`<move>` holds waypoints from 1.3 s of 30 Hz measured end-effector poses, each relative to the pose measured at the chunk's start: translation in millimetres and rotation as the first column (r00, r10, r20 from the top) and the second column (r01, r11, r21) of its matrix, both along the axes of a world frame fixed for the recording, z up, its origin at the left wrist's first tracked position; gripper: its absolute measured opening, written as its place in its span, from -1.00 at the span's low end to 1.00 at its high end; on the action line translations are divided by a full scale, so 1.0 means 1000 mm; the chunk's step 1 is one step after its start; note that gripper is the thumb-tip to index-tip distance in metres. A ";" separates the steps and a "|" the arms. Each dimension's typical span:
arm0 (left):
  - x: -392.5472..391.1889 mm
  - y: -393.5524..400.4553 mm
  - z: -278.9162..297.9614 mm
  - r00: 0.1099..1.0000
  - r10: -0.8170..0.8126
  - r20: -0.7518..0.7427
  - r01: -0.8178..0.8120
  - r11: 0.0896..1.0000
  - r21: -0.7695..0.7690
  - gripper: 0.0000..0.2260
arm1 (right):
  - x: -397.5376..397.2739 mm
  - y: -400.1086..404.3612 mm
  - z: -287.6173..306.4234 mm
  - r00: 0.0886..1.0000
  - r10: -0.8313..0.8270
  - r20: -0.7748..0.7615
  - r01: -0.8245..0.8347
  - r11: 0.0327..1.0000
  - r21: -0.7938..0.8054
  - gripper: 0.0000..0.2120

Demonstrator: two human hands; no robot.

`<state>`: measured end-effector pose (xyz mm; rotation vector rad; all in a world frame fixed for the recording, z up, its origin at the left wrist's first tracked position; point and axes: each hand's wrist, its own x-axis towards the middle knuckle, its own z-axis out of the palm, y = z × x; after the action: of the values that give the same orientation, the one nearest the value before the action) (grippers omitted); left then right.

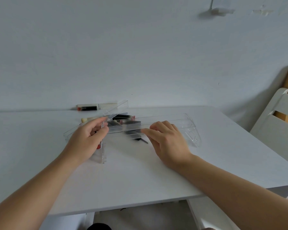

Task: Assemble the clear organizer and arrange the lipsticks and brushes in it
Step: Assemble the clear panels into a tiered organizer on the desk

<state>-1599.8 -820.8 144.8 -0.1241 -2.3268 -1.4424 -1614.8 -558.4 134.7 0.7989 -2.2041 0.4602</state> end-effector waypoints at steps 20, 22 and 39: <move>-0.003 -0.004 -0.003 0.998 -0.014 0.068 0.014 1.000 0.002 -0.72 | -0.032 0.089 0.031 0.890 -0.279 0.360 0.436 0.748 -0.500 -0.73; -0.002 -0.003 -0.002 0.998 0.002 0.069 -0.002 1.000 0.001 -0.71 | -0.037 0.100 0.025 0.781 -0.145 0.608 0.511 0.709 -0.486 -0.73; 0.001 -0.001 0.000 0.994 0.057 0.092 -0.054 0.998 -0.031 -0.61 | -0.028 0.097 0.015 0.724 0.130 0.678 0.457 0.646 -0.612 -0.78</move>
<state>-1599.1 -821.5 145.1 0.0002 -2.4059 -1.4171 -1642.3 -461.4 149.8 -0.1146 -2.3181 1.6602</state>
